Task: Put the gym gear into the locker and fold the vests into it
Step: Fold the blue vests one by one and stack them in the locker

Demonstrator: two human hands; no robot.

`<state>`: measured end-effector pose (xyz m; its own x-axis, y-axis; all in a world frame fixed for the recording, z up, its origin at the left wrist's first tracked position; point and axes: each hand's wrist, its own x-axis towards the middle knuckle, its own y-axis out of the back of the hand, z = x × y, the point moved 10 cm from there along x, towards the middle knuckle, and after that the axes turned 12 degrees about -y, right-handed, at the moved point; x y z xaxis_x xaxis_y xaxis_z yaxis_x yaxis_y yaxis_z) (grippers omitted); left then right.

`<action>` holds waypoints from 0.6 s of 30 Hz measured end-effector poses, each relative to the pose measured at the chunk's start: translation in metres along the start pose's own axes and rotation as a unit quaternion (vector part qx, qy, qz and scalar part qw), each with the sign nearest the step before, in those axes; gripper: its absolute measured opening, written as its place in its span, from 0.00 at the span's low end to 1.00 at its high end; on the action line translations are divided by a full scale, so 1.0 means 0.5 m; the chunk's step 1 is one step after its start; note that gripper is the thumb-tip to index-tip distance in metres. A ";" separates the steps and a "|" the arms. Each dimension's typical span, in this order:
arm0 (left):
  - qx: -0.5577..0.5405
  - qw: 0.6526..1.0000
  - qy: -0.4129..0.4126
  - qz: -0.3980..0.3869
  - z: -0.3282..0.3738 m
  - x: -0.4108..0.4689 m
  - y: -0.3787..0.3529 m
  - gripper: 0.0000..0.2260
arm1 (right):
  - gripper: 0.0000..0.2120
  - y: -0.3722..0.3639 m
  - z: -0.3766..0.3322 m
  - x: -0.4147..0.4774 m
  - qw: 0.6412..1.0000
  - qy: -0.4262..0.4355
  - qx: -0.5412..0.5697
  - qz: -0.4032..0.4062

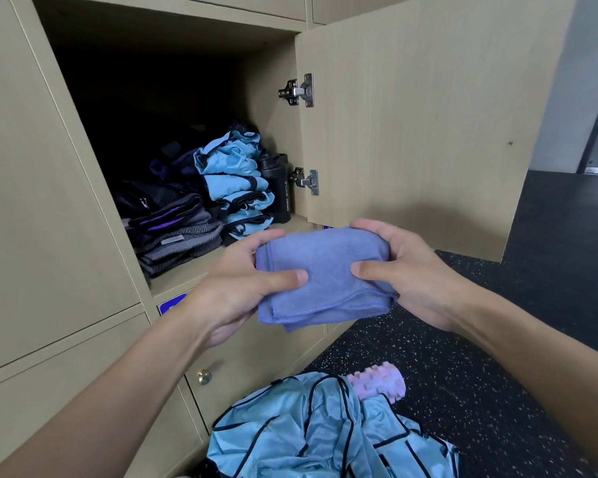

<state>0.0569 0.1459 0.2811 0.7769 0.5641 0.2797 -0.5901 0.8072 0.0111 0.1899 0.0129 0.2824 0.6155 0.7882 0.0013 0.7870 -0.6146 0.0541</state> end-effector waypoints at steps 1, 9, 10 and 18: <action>0.022 1.000 -0.005 -0.006 0.003 0.002 0.001 0.29 | 0.25 -0.001 -0.003 -0.002 1.000 -0.002 -0.005 -0.006; 0.249 0.963 -0.102 -0.025 0.054 0.017 0.041 0.10 | 0.30 -0.029 -0.006 0.006 0.990 0.003 -0.140 -0.002; 0.268 0.957 -0.108 -0.021 0.057 0.018 0.046 0.09 | 0.30 -0.027 -0.008 0.011 0.987 0.006 -0.159 0.008; 0.291 0.952 -0.089 0.021 0.033 0.048 0.120 0.07 | 0.13 -0.060 -0.023 0.095 0.978 0.036 -0.203 0.008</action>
<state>0.0366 0.2051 0.3042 0.7307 0.5143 0.4489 -0.6820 0.5223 0.5119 0.1950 0.0691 0.2923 0.6111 0.7880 0.0744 0.6862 -0.5743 0.4463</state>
